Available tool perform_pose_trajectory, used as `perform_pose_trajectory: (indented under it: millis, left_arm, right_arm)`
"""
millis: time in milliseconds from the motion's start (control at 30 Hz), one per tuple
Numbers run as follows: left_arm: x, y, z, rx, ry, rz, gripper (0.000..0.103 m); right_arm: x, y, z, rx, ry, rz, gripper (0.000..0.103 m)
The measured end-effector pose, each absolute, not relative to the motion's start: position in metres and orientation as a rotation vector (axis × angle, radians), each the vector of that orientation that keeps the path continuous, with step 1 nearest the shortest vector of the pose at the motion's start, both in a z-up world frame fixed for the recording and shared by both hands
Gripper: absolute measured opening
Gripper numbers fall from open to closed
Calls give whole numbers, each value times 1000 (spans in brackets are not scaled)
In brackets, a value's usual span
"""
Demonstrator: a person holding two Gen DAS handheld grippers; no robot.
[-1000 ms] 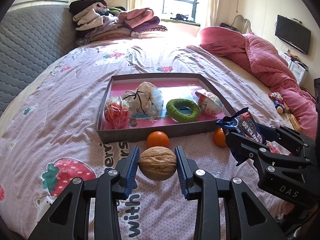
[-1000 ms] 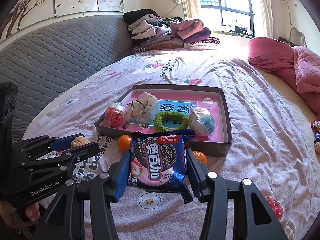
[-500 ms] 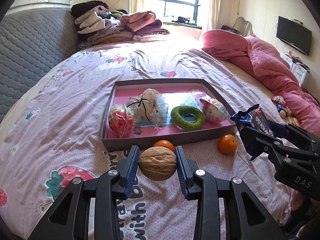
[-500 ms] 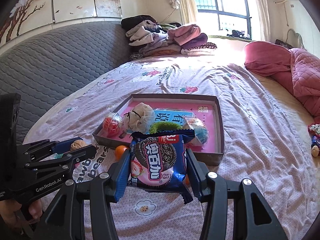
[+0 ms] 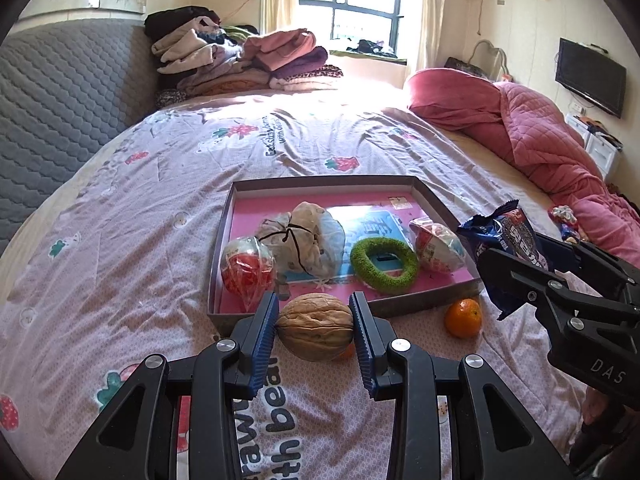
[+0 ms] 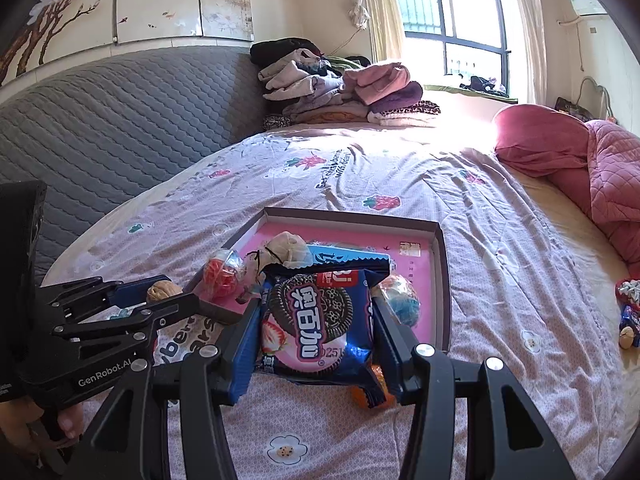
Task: Organize objects
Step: 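Lift and carry the walnut with left tool while right tool carries the cookie packet to the tray, then open left tool to drop the walnut in the tray while right tool lowers the cookie packet there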
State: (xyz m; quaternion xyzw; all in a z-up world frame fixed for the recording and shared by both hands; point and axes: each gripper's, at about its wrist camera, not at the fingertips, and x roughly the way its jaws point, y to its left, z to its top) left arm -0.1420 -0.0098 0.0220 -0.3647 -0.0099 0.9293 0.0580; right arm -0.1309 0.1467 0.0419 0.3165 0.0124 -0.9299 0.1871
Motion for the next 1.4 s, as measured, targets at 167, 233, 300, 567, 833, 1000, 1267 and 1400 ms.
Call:
perform_pose_trajectory:
  millis: [167,233,300,567,833,1000,1267,1400]
  left_arm:
    - [-155,-9,20,-1111,-28,2815,37]
    - [-161,-8,18,-1114,-30,2814,37]
    - [-167,-8,16,-1120,-30,2814,37]
    - [-198,-14,5,-1151,-37,2817,37]
    - [-228,-23,0,-1168,-30,2831,37]
    - [-252,-31,-1,-1190,-48,2833,37]
    - [-278,-39,-11,-1237,-72,2824,37]
    - [-282,-34,-19,-1250,-56,2811,37]
  right_arm:
    - [-144,145,42,891,25,-2624,52]
    - [-150,145,41,890,21,-2624,52]
    - [-155,143,39,890,25,-2623,52]
    - [-179,136,28,913,36,-2616,52]
    - [-199,131,16,940,45,-2607,52]
    - [-209,131,10,944,41,-2610,52]
    - [-222,131,-5,976,15,-2594,52]
    - [-226,128,-12,987,22,-2588,52]
